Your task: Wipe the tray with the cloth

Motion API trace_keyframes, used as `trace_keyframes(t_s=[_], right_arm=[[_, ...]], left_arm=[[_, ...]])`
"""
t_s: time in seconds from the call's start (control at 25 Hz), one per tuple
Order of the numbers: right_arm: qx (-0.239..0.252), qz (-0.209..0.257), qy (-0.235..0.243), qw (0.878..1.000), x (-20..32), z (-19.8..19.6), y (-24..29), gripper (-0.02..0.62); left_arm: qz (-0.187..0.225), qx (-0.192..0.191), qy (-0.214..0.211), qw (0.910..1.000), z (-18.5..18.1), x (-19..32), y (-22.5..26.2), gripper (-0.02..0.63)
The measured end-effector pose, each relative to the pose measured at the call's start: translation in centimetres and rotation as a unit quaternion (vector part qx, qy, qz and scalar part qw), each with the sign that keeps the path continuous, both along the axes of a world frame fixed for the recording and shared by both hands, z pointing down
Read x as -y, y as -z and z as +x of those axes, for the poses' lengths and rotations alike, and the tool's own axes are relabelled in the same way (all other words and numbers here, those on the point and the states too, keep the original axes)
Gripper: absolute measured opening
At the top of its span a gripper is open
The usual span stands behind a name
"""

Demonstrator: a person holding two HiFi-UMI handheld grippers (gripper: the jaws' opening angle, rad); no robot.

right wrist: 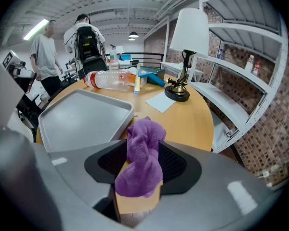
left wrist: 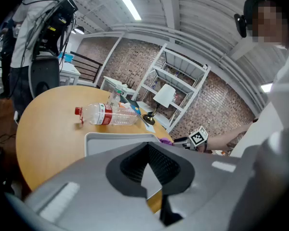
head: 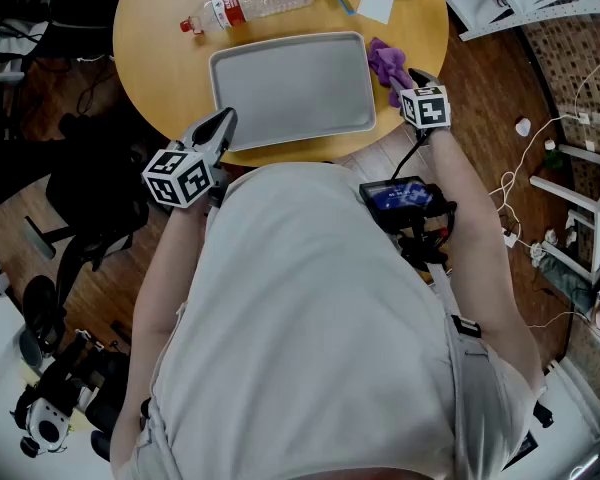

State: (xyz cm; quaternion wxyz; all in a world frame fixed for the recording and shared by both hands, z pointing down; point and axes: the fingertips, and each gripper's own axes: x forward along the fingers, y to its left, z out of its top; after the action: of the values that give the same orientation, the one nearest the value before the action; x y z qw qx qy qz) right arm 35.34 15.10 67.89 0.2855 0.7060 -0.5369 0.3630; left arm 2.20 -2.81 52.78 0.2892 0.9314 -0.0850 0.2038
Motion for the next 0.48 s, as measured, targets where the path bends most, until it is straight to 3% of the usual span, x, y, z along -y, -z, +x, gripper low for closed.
trace_keyframes(t_s=[0.24,0.32,0.48], right_arm=[[0.025,-0.058,0.008,0.998,-0.4,0.3,-3.1,0.206],[0.005,-0.073,0.011,0.997,-0.4,0.6,-3.6,0.075],[-0.028,-0.057,0.034,0.997,0.1,0.7,-1.9,0.064]], left_arm=[[-0.002,0.011,0.028,0.9995,-2.3,0.1,0.2,0.0],[-0.003,0.012,0.038,0.9992,-2.9,0.2,0.0,0.0],[-0.006,0.009,0.05,0.9987,-3.9,0.5,-0.2,0.0]])
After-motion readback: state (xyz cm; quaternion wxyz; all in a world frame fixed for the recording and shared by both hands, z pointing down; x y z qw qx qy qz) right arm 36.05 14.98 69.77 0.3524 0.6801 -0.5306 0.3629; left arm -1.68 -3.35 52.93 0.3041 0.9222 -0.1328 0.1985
